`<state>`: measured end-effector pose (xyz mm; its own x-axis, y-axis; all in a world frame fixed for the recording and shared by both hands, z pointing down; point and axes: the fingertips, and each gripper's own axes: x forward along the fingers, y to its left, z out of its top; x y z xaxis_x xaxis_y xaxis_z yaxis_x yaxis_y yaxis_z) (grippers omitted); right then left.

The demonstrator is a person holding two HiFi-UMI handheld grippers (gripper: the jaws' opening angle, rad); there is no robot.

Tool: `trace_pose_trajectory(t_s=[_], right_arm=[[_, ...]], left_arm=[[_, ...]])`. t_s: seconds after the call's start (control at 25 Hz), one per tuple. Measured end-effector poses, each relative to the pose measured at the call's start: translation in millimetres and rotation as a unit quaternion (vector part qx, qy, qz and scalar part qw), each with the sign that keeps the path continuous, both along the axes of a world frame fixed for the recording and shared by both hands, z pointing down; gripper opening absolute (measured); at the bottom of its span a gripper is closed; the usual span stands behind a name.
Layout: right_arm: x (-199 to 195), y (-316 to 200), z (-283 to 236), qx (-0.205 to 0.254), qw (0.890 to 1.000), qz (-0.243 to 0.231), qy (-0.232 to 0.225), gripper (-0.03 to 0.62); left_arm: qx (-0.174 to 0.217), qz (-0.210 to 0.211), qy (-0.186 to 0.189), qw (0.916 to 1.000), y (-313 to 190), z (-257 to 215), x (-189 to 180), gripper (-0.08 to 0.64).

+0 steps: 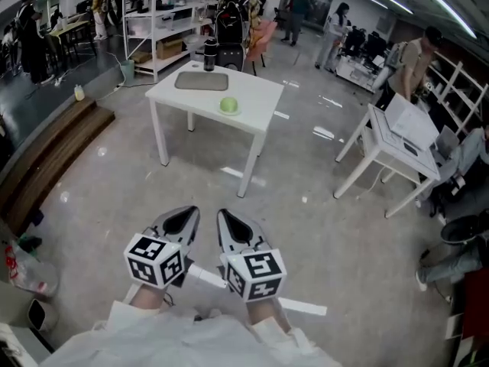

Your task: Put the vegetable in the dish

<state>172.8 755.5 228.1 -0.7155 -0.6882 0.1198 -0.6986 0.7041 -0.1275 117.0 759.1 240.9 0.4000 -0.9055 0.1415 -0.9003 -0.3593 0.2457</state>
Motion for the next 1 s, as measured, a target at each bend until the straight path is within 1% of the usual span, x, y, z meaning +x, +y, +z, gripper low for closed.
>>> trace_pose_trajectory(t_s=[0.12, 0.28, 0.4, 0.56, 0.72, 0.88, 1.0], right_arm=[[4, 1, 0, -0.011, 0.999, -0.021, -0.026, 0.014], [14, -1, 13, -0.014, 0.999, -0.03, -0.016, 0.014], [25, -6, 20, -0.02, 0.999, -0.03, -0.02, 0.015], [32, -16, 33, -0.035, 0.999, -0.026, -0.025, 0.015], [28, -36, 41, -0.04, 0.999, -0.024, -0.026, 0.015], [13, -69, 44, -0.045, 0.999, -0.023, -0.017, 0.015], [1, -105, 47, -0.044, 0.999, -0.016, -0.017, 0.015]], left_arm=[[0.0, 0.001, 0.009, 1.0, -4, 2, 10, 0.009], [-0.004, 0.002, 0.013, 0.9999, -14, 11, 27, 0.009], [-0.008, 0.0, 0.013, 0.9999, -18, 17, 38, 0.009], [-0.03, 0.006, 0.015, 0.9994, -24, 35, 48, 0.009], [-0.035, 0.002, 0.008, 0.9993, -42, 42, 42, 0.009], [-0.05, 0.011, 0.014, 0.9986, -77, 48, 31, 0.009], [-0.054, 0.022, 0.012, 0.9982, -112, 53, 24, 0.009]])
